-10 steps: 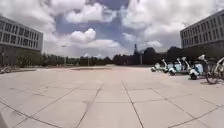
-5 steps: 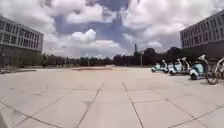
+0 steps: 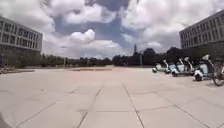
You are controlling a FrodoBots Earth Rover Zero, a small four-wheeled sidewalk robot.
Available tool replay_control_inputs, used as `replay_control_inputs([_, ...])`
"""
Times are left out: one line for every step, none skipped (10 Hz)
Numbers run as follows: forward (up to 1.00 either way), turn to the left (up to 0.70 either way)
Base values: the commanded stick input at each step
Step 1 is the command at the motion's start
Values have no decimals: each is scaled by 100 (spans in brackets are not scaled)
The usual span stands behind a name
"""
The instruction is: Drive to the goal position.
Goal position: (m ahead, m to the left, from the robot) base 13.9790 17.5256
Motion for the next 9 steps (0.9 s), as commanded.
replay_control_inputs([70, 35])
replay_control_inputs([70, 35])
replay_control_inputs([70, 35])
replay_control_inputs([70, 35])
replay_control_inputs([70, 35])
replay_control_inputs([70, 35])
replay_control_inputs([70, 35])
replay_control_inputs([70, 35])
replay_control_inputs([70, 5])
